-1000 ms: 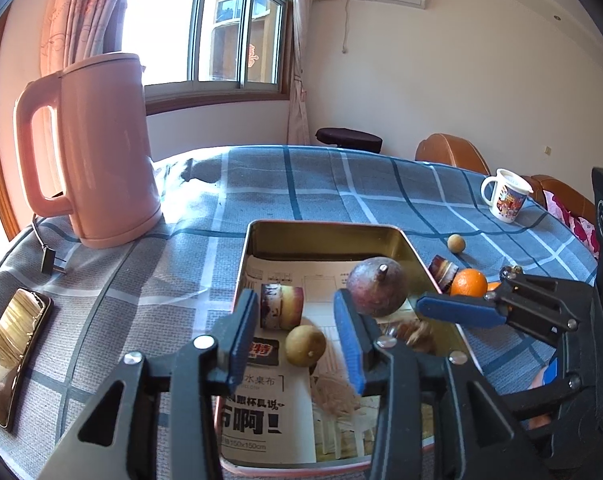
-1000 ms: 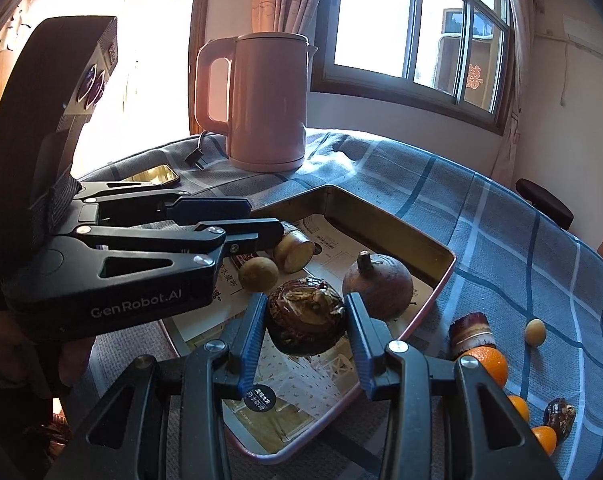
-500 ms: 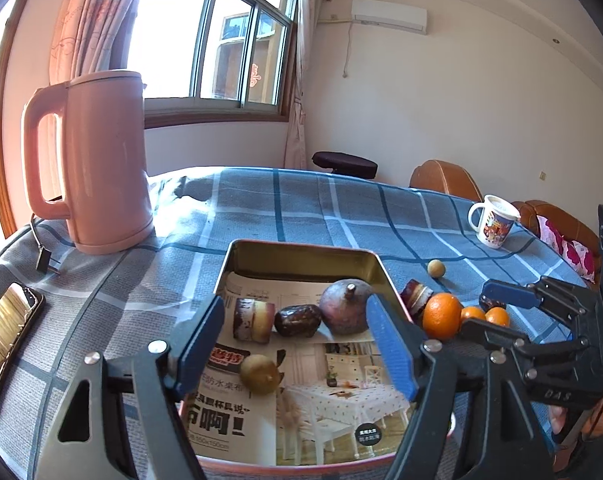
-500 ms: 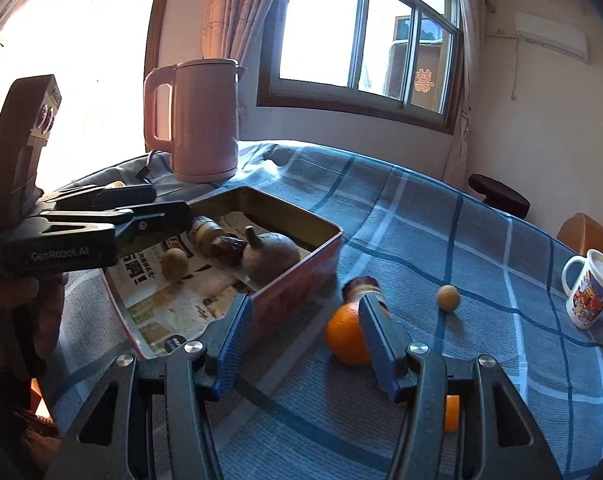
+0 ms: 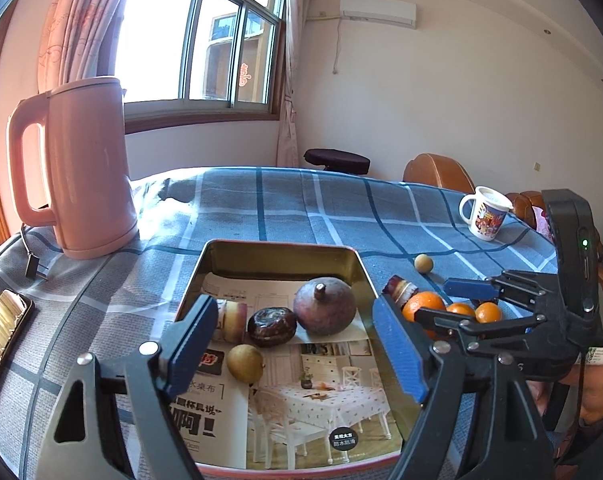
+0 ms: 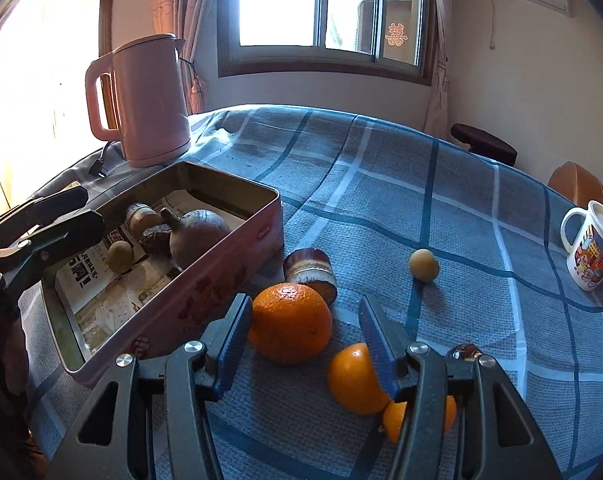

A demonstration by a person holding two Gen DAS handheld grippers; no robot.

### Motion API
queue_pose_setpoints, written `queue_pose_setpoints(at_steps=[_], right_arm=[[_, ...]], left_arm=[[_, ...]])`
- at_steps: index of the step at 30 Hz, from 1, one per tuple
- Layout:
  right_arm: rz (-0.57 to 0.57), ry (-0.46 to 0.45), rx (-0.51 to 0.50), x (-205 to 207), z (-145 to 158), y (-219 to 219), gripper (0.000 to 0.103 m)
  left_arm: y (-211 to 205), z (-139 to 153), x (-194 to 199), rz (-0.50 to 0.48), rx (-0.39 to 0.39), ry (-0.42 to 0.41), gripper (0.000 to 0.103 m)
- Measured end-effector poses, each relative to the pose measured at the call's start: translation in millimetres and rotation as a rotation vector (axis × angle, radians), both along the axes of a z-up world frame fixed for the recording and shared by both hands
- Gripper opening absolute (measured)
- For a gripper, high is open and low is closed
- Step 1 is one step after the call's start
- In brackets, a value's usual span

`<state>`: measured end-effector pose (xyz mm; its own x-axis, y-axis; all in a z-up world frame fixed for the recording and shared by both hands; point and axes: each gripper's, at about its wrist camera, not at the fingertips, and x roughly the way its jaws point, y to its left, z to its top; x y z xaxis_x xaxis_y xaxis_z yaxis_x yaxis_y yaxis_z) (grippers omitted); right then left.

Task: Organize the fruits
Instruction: 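Grasp an orange with the left tool while the right tool grasps a large orange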

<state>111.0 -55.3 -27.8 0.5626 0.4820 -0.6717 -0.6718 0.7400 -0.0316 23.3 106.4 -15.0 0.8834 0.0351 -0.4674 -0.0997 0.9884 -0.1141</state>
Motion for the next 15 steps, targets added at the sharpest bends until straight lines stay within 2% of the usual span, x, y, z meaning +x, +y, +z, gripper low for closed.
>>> queue_pose_setpoints(at_steps=[6,8,10,15], right_arm=[[0.045,0.054,-0.025,0.8,-7.7,12.1,0.057],[0.064,0.066,-0.017,-1.5,-10.0,13.4,0.048],[0.06,0.056,-0.017,-3.4,-9.8,13.1,0.048],[0.028,0.005,0.094,-8.0,4.8,-8.2,0.048]], left_arm=[[-7.6,0.6,1.2,-0.019,0.011,0.0,0.082],[-10.2,0.7,2.2,-0.025,0.012,0.0,0.082],[-13.5,0.4,4.0,-0.035,0.013,0.002,0.082],[-29.2,1.1,9.9,-0.071,0.023,0.004,0.082]])
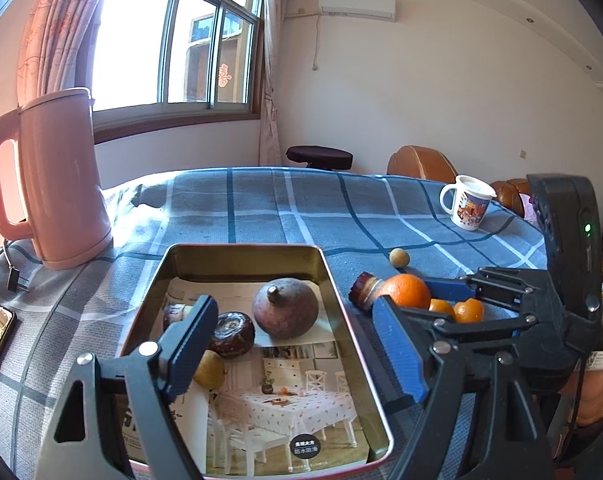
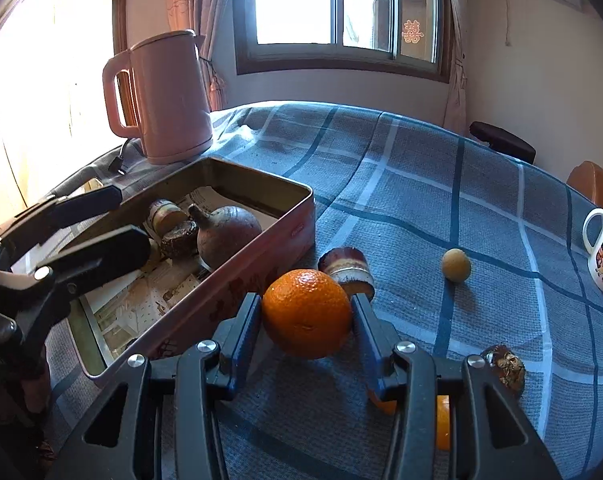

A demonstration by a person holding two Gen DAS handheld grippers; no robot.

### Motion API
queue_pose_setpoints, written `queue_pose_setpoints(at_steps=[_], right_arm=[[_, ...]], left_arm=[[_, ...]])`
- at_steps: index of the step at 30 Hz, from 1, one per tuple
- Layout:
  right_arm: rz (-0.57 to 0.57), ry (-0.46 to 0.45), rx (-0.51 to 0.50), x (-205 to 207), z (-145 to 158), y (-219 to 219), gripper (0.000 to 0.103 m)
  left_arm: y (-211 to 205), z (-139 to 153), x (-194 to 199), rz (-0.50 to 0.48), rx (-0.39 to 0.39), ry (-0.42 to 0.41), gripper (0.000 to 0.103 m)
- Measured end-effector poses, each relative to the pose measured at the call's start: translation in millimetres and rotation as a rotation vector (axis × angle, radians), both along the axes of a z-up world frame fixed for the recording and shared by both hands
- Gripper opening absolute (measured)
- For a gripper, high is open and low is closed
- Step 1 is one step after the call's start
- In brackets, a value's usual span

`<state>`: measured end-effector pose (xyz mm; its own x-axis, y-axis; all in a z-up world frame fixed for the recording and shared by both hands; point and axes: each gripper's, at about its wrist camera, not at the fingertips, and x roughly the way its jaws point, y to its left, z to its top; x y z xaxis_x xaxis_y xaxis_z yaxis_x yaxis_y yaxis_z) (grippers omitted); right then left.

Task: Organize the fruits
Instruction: 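Grasp an orange with the left tool while the right tool grasps a large orange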

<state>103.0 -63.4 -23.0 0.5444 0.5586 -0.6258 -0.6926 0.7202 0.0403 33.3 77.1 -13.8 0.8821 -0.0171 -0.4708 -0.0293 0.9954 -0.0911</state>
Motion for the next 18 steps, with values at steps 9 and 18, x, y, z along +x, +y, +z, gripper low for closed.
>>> queue_pose_setpoints(at_steps=[9,18], right_arm=[[-0.205,-0.122,0.062,-2.2,19.0,-64.8,0.048],[-0.388,-0.083,0.105,13.9,15.9,-121.6,0.048]], left_arm=[[-38.3,1.1,11.7,-0.081,0.023,0.015,0.082],[-94.2,-4.9,39.3,-0.213,0.066,0.082,0.074]])
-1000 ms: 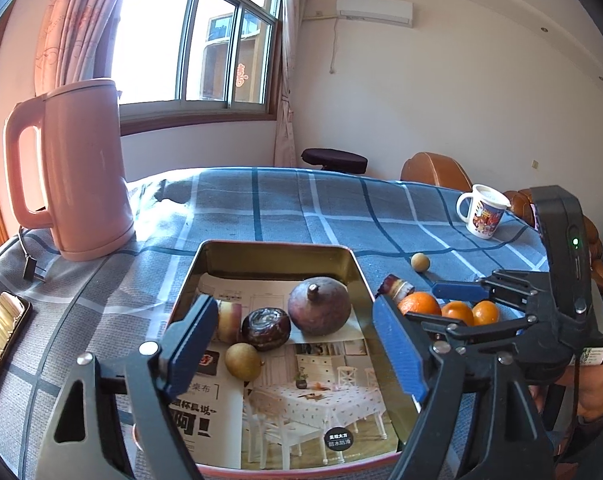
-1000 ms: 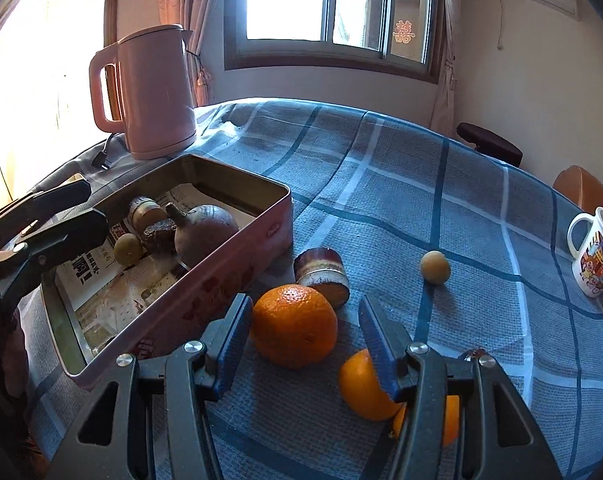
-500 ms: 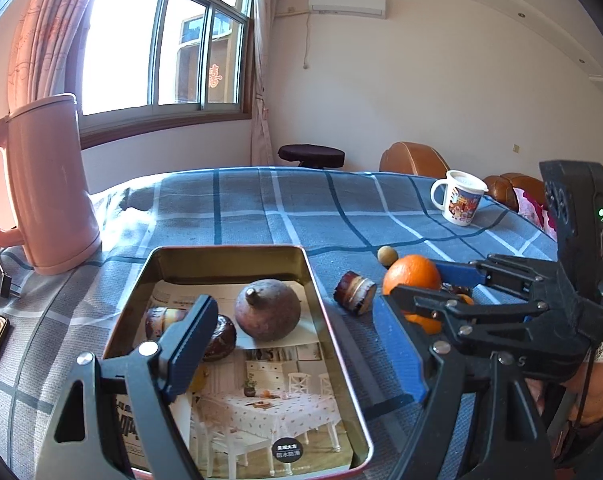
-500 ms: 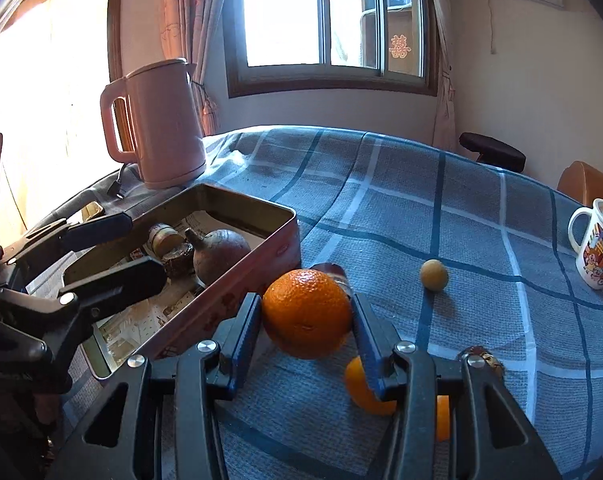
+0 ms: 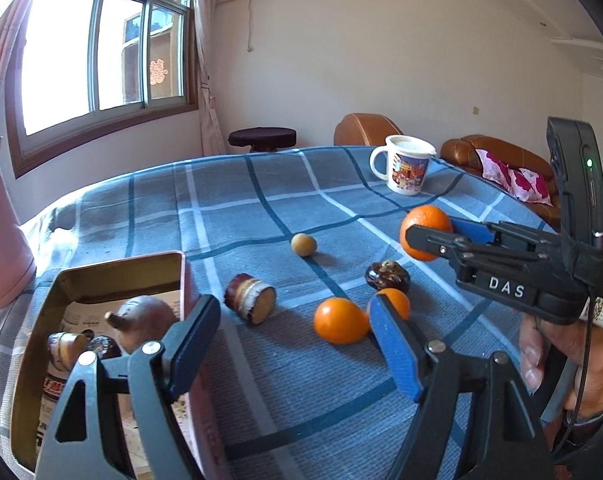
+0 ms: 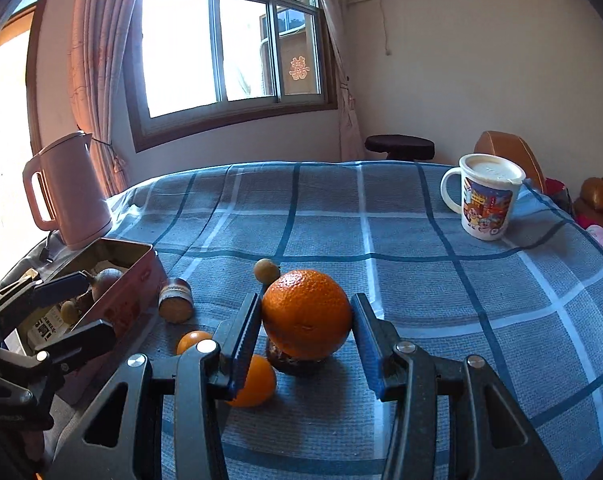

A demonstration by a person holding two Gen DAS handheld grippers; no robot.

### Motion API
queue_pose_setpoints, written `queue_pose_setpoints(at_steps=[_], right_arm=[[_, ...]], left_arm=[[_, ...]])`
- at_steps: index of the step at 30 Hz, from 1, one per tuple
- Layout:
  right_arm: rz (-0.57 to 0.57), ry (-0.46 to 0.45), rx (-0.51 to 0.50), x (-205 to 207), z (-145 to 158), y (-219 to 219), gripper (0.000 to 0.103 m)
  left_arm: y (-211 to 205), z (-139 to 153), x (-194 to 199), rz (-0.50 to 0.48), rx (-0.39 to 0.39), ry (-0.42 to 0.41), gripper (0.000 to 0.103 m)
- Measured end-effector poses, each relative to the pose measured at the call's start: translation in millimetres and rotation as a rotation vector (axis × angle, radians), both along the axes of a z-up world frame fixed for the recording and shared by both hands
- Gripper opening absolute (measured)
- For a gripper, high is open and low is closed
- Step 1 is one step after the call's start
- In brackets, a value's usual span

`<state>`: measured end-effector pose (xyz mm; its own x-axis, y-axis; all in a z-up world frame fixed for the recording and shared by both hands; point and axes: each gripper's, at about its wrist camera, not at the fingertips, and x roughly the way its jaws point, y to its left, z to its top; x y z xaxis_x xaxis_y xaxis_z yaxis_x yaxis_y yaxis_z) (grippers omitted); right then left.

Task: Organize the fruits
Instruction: 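Grasp an orange with the left tool while the right tool grasps a large orange, then lift the orange with the left tool while the right tool lifts the large orange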

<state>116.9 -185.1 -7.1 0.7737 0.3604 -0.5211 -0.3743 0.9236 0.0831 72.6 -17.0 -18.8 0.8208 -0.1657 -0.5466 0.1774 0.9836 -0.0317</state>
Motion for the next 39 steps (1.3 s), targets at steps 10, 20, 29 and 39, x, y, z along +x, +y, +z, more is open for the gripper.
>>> queue_pose_setpoints(at_steps=[10,20,29,39], right_arm=[[0.001,0.012,0.019,1.7,-2.5,-5.1,0.048],[0.017,0.023,0.017,2.1,-4.0,-3.2,0.048],[0.021,0.015,0.005,0.6,-3.4,-1.0,0.048],[0.032,0.007,-0.01,-0.7,-2.8,2.3,0.048]], left_arm=[[-27.3,-20.4,39.4,-0.113,-0.038,0.187,0.046],[-26.0,-23.6,44.7,-0.082,-0.007,0.197,0.037],[-28.3,-27.0,56.0,-0.084,-0.001,0.226,0.047],[-30.8,-28.2,55.6,-0.113,0.009,0.236,0.042]])
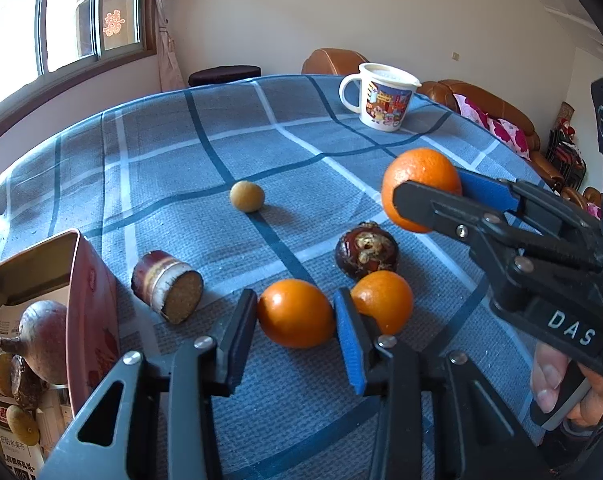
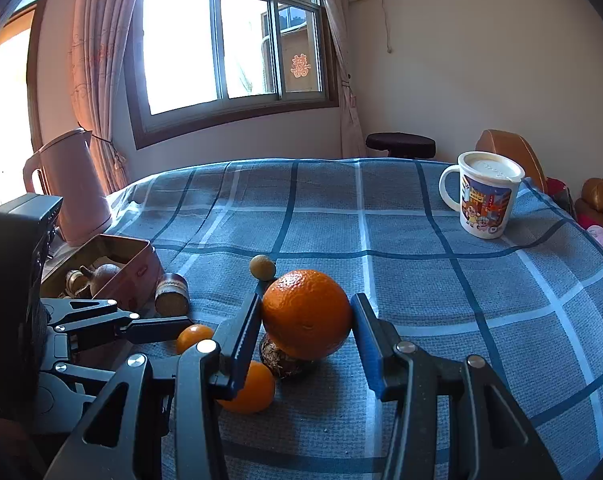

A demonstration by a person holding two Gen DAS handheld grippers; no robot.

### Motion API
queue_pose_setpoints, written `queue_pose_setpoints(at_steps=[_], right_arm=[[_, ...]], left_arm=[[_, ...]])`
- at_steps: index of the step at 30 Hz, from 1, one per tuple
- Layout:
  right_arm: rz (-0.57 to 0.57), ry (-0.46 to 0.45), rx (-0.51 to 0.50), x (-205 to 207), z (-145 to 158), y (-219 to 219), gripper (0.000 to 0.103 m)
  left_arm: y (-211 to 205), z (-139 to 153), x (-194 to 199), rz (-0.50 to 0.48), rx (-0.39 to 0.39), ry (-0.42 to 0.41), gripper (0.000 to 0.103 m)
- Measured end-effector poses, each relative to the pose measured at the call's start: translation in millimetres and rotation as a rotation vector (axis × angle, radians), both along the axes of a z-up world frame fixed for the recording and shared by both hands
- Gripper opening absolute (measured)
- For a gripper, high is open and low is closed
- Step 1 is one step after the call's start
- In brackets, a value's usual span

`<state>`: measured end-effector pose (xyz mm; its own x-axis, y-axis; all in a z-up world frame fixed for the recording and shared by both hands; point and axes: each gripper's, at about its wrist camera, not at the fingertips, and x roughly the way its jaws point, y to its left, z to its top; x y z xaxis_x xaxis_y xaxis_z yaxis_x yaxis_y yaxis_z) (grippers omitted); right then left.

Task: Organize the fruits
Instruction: 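Lift the orange with the left tool while the right tool lifts the large orange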

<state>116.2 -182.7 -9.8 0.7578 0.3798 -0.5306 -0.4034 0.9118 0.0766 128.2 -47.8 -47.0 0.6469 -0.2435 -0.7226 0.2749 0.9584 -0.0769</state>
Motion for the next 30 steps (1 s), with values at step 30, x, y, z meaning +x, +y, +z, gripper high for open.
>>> queue_pose_setpoints(at_steps=[30], right_arm=[[0.028,-0.066,0.027,-12.4,6.3,-1.2,0.048]], left_arm=[[13.2,20.8,-26.8,0.053,-0.027,-0.177,0.04]])
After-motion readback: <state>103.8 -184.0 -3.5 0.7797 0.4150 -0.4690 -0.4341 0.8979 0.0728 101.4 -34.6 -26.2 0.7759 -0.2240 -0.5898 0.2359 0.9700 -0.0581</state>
